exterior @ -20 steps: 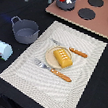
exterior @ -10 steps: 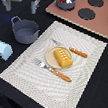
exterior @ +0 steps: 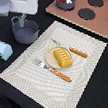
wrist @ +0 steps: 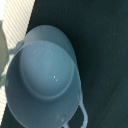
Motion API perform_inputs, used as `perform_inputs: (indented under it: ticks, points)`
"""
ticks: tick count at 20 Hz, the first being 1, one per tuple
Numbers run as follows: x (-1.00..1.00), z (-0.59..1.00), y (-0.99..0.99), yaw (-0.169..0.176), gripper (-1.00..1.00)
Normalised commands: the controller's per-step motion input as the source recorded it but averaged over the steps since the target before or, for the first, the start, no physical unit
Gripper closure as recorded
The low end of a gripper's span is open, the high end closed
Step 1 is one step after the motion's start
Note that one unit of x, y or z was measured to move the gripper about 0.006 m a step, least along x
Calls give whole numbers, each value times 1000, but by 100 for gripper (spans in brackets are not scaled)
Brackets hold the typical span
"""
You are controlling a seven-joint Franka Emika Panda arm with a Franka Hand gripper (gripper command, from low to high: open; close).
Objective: Interact with the objects in diverse but meaningful ways.
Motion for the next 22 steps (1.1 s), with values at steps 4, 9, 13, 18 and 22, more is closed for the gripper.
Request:
perform_inputs:
  ticks: [4,9,13,18,22]
  points:
    - [0,-286,-481,-75,-100]
    - [0,-275,-498,-61,-100]
    - [106,-222,-381,-73,-100]
    - [390,-61,-190,-91,-100]
    - [287,-86,-192,-74,-100]
